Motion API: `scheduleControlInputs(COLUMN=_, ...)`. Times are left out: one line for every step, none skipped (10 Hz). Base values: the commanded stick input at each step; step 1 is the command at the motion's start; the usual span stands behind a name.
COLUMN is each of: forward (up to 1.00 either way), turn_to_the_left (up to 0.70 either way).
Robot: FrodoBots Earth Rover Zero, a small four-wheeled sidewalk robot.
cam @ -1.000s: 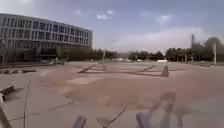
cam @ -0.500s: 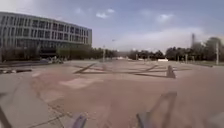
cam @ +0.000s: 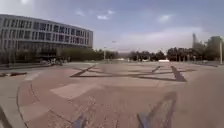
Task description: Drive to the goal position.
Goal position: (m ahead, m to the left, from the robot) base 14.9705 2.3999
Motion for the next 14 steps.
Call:
scheduleControlInputs(forward=1.00, turn_to_the_left=0.27)
scheduleControlInputs(forward=1.00, turn_to_the_left=0.00)
scheduleControlInputs(forward=1.00, turn_to_the_left=0.00)
scheduleControlInputs(forward=1.00, turn_to_the_left=0.00)
scheduleControlInputs(forward=1.00, turn_to_the_left=0.00)
scheduleControlInputs(forward=1.00, turn_to_the_left=0.00)
scheduleControlInputs(forward=1.00, turn_to_the_left=0.00)
scheduleControlInputs(forward=1.00, turn_to_the_left=0.00)
scheduleControlInputs(forward=1.00, turn_to_the_left=0.00)
scheduleControlInputs(forward=1.00, turn_to_the_left=0.00)
scheduleControlInputs(forward=1.00, turn_to_the_left=0.00)
scheduleControlInputs(forward=1.00, turn_to_the_left=0.00)
scheduleControlInputs(forward=1.00, turn_to_the_left=0.00)
scheduleControlInputs(forward=1.00, turn_to_the_left=0.06)
